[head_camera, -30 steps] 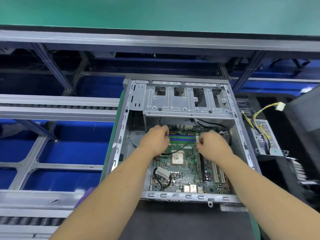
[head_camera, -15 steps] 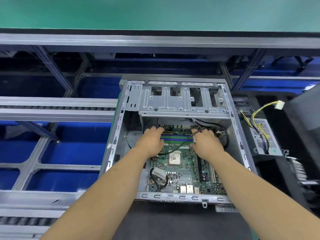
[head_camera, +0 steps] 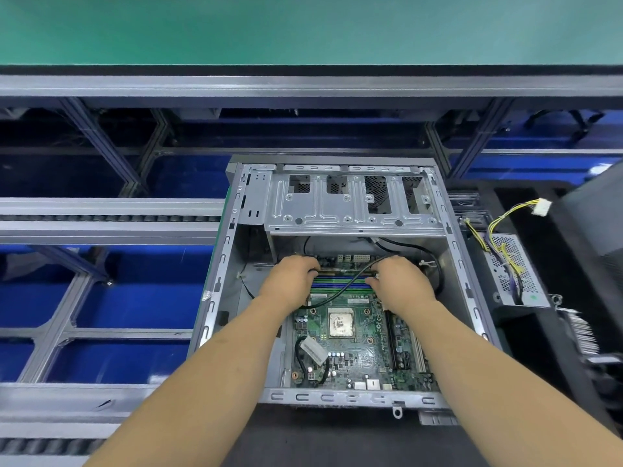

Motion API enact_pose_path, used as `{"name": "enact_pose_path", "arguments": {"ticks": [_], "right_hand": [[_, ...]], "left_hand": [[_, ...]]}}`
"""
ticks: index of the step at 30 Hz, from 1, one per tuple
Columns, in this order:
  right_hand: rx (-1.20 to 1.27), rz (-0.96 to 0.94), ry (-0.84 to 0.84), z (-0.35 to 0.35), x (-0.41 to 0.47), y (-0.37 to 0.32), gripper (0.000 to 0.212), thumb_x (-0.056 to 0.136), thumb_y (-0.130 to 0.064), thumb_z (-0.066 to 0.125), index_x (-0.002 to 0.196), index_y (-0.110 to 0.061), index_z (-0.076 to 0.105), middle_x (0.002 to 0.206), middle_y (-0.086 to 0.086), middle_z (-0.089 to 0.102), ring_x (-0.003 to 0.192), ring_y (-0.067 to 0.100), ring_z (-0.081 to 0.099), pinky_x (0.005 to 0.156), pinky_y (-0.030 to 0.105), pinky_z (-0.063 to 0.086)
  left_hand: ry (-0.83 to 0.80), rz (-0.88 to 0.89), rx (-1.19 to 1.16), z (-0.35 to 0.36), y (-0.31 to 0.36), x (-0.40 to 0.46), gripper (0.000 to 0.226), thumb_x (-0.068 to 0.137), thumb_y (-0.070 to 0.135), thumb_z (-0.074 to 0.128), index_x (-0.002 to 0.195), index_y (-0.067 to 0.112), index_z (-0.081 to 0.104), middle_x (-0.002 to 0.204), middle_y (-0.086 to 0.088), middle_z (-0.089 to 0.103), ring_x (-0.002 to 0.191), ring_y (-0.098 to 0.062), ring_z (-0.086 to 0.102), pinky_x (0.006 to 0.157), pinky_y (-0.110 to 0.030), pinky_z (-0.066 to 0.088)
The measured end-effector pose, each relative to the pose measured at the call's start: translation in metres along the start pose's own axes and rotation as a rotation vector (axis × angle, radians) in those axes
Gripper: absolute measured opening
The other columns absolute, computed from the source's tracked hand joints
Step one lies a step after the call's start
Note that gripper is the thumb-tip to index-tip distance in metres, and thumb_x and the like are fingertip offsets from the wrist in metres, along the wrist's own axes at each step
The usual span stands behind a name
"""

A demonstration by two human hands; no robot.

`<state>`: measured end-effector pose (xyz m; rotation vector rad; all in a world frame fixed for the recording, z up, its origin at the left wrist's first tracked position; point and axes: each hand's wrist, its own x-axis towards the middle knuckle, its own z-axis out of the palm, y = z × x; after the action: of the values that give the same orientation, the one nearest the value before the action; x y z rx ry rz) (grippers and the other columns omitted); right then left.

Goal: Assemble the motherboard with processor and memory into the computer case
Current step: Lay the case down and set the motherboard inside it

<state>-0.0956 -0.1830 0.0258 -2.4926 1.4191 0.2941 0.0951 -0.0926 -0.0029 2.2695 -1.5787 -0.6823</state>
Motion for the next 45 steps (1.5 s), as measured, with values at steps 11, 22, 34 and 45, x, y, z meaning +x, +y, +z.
{"name": "enact_pose_path", "arguments": {"ticks": [11,22,34,45], "right_hand": [[-0.122,0.032,0.050,-0.006,0.000,-0.011,0.017,0.101,-0.016,0.055,0.085,-0.011,0.060,0.073,0.004,0.051,0.069,0.029,0.056,0.060,0.035,0.048],[-0.132,-0.085,-0.970,-0.012,-0.040,-0.054,0.047,0.095,-0.052,0.064,0.081,-0.008,0.055,0.077,0.003,0.061,0.057,0.017,0.059,0.057,0.030,0.057],[-0.147,-0.114,-1.052,-0.006,-0.043,-0.055,0.050,0.097,-0.043,0.064,0.131,-0.007,0.058,0.136,0.013,0.060,0.059,0.014,0.057,0.060,0.028,0.054],[-0.084,-0.051,-1.101,0.002,-0.040,-0.053,0.042,0.094,-0.039,0.070,0.091,0.000,0.056,0.083,0.008,0.061,0.055,0.022,0.065,0.063,0.036,0.062]], "left_hand": [[0.045,0.052,0.114,-0.005,0.014,0.003,0.035,0.096,0.011,0.049,0.125,0.024,0.064,0.118,-0.006,0.066,0.115,-0.029,0.054,0.087,-0.042,0.052],[-0.139,0.200,0.224,0.011,0.046,0.013,0.037,0.102,0.032,0.044,0.138,0.030,0.048,0.129,-0.007,0.058,0.114,-0.032,0.054,0.085,-0.040,0.046],[-0.089,0.175,0.247,0.015,0.045,0.016,0.042,0.100,0.011,0.042,0.134,0.033,0.054,0.113,-0.007,0.062,0.102,-0.033,0.057,0.069,-0.036,0.040],[-0.110,0.132,0.199,0.011,0.046,0.022,0.043,0.097,0.011,0.049,0.128,0.039,0.060,0.128,0.003,0.063,0.112,-0.027,0.059,0.080,-0.039,0.050]]}}
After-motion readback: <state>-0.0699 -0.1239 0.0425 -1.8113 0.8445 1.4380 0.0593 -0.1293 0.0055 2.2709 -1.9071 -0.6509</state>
